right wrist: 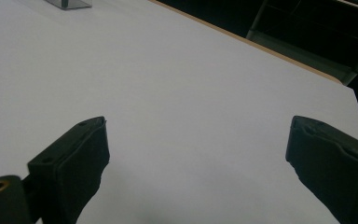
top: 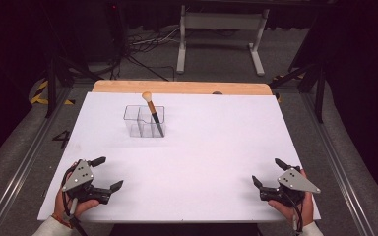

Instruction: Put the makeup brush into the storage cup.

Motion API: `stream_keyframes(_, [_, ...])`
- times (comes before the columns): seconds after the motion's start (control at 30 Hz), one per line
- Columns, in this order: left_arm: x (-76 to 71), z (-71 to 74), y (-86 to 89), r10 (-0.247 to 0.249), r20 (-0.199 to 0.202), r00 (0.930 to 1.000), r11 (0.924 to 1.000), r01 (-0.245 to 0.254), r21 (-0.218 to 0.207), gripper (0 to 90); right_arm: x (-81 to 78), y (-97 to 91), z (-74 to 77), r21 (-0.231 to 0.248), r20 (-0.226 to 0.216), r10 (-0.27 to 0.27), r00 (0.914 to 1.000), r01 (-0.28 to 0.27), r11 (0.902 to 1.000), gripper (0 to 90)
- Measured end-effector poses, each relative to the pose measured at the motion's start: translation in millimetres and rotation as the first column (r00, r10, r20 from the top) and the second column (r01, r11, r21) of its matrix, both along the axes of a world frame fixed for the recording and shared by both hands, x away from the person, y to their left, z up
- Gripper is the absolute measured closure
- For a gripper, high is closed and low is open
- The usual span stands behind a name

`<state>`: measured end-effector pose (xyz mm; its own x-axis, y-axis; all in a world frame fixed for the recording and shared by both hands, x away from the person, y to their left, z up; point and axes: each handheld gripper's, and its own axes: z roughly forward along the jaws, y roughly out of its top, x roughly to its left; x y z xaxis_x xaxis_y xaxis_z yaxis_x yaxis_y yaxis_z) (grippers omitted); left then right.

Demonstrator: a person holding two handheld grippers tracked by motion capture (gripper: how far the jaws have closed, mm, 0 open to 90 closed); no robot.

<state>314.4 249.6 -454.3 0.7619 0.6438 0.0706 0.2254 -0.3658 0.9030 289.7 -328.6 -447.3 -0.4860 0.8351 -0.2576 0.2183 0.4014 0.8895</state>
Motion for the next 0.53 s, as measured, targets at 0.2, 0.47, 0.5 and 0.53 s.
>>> stream_keyframes(0.2, [0.1,-0.8,0.6,0.004,-0.005,1.0000,1.0000,-0.004,-0.005,3.8,1.9,1.0,-0.2,0.006,-0.006,0.005,1.0000,-0.005,1.0000,6.9])
stream_keyframes(0.47, [-1.7,-3.1,5.9,0.019,-0.017,0.9997,0.9998,-0.019,-0.009,3.8,7.6,2.9,0.1,0.020,-0.009,0.013,0.9999,-0.013,0.9997,6.8])
stream_keyframes(0.5, [-2.0,-2.7,6.7,0.022,-0.017,0.9996,0.9997,-0.022,-0.005,3.8,9.2,3.2,-0.9,0.020,-0.015,0.013,0.9998,-0.013,0.9997,6.9])
stream_keyframes(0.53, [-1.9,-3.1,6.6,0.025,-0.019,0.9995,0.9995,-0.026,-0.018,3.8,9.9,3.3,-1.4,0.020,-0.017,0.016,0.9997,-0.015,0.9997,7.2])
